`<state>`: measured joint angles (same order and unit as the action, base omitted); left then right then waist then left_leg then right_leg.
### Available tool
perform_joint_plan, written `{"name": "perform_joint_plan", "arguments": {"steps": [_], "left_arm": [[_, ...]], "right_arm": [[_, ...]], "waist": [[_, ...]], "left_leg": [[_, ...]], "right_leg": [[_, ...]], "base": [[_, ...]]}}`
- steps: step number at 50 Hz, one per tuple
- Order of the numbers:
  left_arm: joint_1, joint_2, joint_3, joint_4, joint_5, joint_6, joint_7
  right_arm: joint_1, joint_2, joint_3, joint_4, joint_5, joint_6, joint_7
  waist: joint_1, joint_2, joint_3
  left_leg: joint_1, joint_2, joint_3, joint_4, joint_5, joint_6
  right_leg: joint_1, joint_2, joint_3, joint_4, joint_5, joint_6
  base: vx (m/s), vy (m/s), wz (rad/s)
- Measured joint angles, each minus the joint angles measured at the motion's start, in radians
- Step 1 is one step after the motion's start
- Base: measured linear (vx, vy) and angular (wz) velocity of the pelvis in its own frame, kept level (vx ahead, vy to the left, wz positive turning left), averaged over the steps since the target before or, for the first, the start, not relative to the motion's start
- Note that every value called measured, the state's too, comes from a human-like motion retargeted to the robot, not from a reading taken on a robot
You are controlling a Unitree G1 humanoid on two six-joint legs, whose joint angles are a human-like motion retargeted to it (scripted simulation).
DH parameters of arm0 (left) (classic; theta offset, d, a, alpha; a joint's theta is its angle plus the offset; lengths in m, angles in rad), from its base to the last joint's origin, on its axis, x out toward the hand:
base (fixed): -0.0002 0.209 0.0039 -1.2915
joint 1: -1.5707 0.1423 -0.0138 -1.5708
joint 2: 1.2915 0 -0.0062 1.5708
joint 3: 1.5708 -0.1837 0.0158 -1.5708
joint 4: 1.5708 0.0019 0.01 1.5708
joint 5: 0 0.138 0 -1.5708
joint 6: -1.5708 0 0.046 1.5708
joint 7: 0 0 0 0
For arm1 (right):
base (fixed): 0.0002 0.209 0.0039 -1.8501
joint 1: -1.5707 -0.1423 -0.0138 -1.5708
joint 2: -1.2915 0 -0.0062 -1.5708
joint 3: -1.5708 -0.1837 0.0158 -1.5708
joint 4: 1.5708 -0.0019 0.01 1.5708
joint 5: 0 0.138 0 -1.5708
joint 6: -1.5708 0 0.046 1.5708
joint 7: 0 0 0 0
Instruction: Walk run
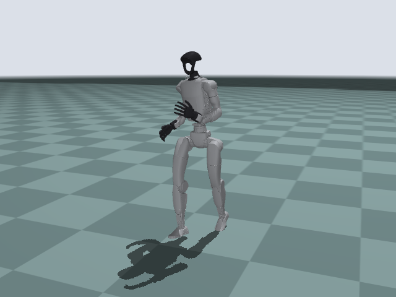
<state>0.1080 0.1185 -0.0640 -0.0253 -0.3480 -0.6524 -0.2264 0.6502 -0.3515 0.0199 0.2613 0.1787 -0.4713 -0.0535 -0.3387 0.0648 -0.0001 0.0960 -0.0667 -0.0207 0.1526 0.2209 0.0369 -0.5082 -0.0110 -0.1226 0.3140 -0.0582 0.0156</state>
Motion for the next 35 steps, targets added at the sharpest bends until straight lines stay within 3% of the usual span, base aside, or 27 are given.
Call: {"name": "perform_joint_plan", "arguments": {"steps": [2, 4, 5, 7, 8, 10, 13, 15, 18, 22, 23, 25, 27, 28, 30, 31, 33, 35], "left_arm": [[0.052, 0.01, 0.0, 0.018, -0.012, 0.016, -0.012], [0.118, 0.023, 0.007, 0.071, -0.046, 0.036, -0.072], [0.158, 0.034, 0.017, 0.107, -0.064, 0.046, -0.116], [0.273, 0.056, 0.066, 0.222, -0.017, 0.041, -0.213], [0.299, 0.065, 0.082, 0.296, 0.033, 0.034, -0.242], [0.347, 0.067, 0.116, 0.428, 0.132, 0.021, -0.268], [0.448, 0.05, 0.143, 0.495, 0.139, 0.006, -0.296], [0.496, 0.028, 0.17, 0.495, 0.097, -0.016, -0.284], [0.53, 0.014, 0.2, 0.464, 0.036, -0.036, -0.26], [0.502, -0.012, 0.187, 0.402, 0.013, -0.021, -0.204], [0.482, -0.022, 0.176, 0.386, 0.014, -0.019, -0.184], [0.442, -0.051, 0.152, 0.355, 0.032, -0.024, -0.134], [0.398, -0.071, 0.11, 0.353, 0.07, -0.041, -0.071], [0.342, -0.087, 0.098, 0.37, 0.089, -0.051, -0.039], [0.175, -0.114, 0.127, 0.401, 0.092, -0.05, -0.044], [0.115, -0.123, 0.101, 0.395, 0.052, -0.033, -0.055], [0.011, -0.15, 0.022, 0.364, -0.056, -0.018, -0.049], [-0.066, -0.153, -0.026, 0.301, -0.164, -0.02, -0.04]], "right_arm": [[-0.028, 0.023, -0.008, -0.009, -0.04, 0.01, -0.035], [-0.074, 0.065, -0.005, -0.01, -0.089, 0.014, -0.096], [-0.1, 0.09, 0.005, -0.008, -0.114, 0.013, -0.133], [-0.146, 0.149, 0.058, 0.012, -0.137, -0.002, -0.203], [-0.204, 0.183, 0.05, 0.035, -0.125, -0.013, -0.223], [-0.326, 0.23, 0.049, 0.075, -0.034, -0.042, -0.197], [-0.436, 0.244, 0.121, 0.041, 0.151, -0.125, -0.141], [-0.471, 0.211, 0.144, -0.012, 0.214, -0.148, -0.105], [-0.476, 0.139, 0.153, -0.095, 0.173, -0.125, -0.088], [-0.436, 0.08, 0.138, -0.158, 0.039, -0.031, -0.141], [-0.425, 0.076, 0.133, -0.157, 0.012, -0.015, -0.156], [-0.395, 0.079, 0.137, -0.13, -0.037, 0.013, -0.17], [-0.313, 0.104, 0.13, -0.045, -0.111, 0.044, -0.138], [-0.277, 0.112, 0.112, 0.026, -0.143, 0.072, -0.109], [-0.235, 0.153, 0.075, 0.181, -0.169, 0.137, -0.065], [-0.189, 0.167, 0.05, 0.229, -0.143, 0.127, -0.029], [-0.091, 0.167, -0.001, 0.294, -0.052, 0.102, 0.054], [-0.001, 0.157, -0.066, 0.324, 0.017, 0.089, 0.114]], "waist": [[-0.015, 0.002, -0.001], [-0.008, -0.023, -0.005], [0.009, -0.031, -0.012], [0.068, -0.004, -0.002], [0.105, -0.014, -0.002], [0.133, -0.049, -0.003], [0.171, -0.06, 0.004], [0.224, -0.072, 0.013], [0.32, -0.1, 0.027], [0.39, -0.092, 0.058], [0.384, -0.092, 0.06], [0.376, -0.103, 0.056], [0.323, -0.151, 0.047], [0.283, -0.178, 0.046], [0.29, -0.134, 0.036], [0.308, -0.097, 0.023], [0.306, -0.061, 0.008], [0.28, -0.05, 0.01]], "left_leg": [[0.05, 0.0, 0.003, 0.035, 0.129, -0.02], [0.065, -0.01, 0.047, 0.162, 0.251, -0.068], [0.047, -0.001, 0.092, 0.269, 0.303, -0.097], [-0.067, 0.079, 0.149, 0.643, 0.303, -0.068], [-0.13, 0.035, 0.101, 0.737, 0.303, -0.077], [-0.243, -0.046, 0.055, 0.871, 0.173, -0.083], [-0.372, -0.016, 0.128, 0.87, -0.062, 0.008], [-0.467, 0.015, 0.189, 0.784, -0.172, 0.038], [-0.54, 0.039, 0.287, 0.479, -0.233, 0.03], [-0.505, -0.027, 0.213, 0.037, -0.247, -0.023], [-0.488, -0.042, 0.183, -0.009, -0.199, 0.006], [-0.458, -0.06, 0.175, -0.003, -0.153, 0.136], [-0.424, -0.143, 0.141, 0.145, -0.291, 0.173], [-0.429, -0.209, 0.042, 0.216, -0.338, 0.158], [-0.406, -0.083, 0.11, 0.268, -0.401, 0.139], [-0.37, -0.047, 0.084, 0.249, -0.415, 0.136], [-0.292, -0.029, 0.026, 0.206, -0.425, 0.131], [-0.228, -0.037, -0.005, 0.157, -0.378, 0.119]], "right_leg": [[0.018, -0.029, 0.029, -0.085, -0.011, 0.017], [0.046, -0.048, 0.013, -0.065, 0.07, -0.037], [0.061, -0.043, -0.006, -0.024, 0.057, -0.077], [0.112, 0.086, 0.079, 0.088, -0.066, -0.131], [0.125, 0.075, 0.088, 0.108, -0.093, -0.13], [0.184, 0.046, 0.119, 0.104, -0.139, -0.119], [0.299, 0.065, 0.13, 0.023, -0.13, -0.136], [0.373, 0.077, 0.144, -0.056, -0.058, -0.138], [0.472, 0.093, 0.123, -0.139, 0.135, -0.133], [0.638, 0.125, 0.038, -0.19, 0.397, -0.101], [0.666, 0.13, 0.018, -0.177, 0.458, -0.08], [0.685, 0.123, 0.001, -0.076, 0.578, -0.017], [0.597, 0.097, 0.032, 0.306, 0.582, 0.055], [0.544, 0.057, 0.005, 0.481, 0.582, 0.056], [0.462, 0.091, 0.013, 0.558, 0.582, 0.045], [0.422, 0.127, -0.003, 0.542, 0.542, 0.012], [0.33, 0.147, -0.03, 0.538, 0.414, -0.029], [0.236, 0.114, -0.027, 0.511, 0.275, -0.028]], "base": [[1.27, -0.51, 0.13], [1.37, -0.56, -0.32], [1.68, -0.8, -1.12], [1.69, -0.84, -1.36], [1.17, -0.49, -0.82], [0.97, -0.27, -0.45], [1.26, -0.23, -0.37], [1.34, -0.24, -0.7], [1.34, -0.32, -0.85], [1.38, -0.3, -0.26], [1.37, -0.25, 0.36], [1.49, -0.22, 0.48], [1.82, -0.15, 1.16], [1.61, -0.15, 0.93], [1.15, -0.2, -0.09], [1.18, -0.27, -0.11], [1.36, -0.34, 0.82], [1.36, -0.36, 1.27]]}}
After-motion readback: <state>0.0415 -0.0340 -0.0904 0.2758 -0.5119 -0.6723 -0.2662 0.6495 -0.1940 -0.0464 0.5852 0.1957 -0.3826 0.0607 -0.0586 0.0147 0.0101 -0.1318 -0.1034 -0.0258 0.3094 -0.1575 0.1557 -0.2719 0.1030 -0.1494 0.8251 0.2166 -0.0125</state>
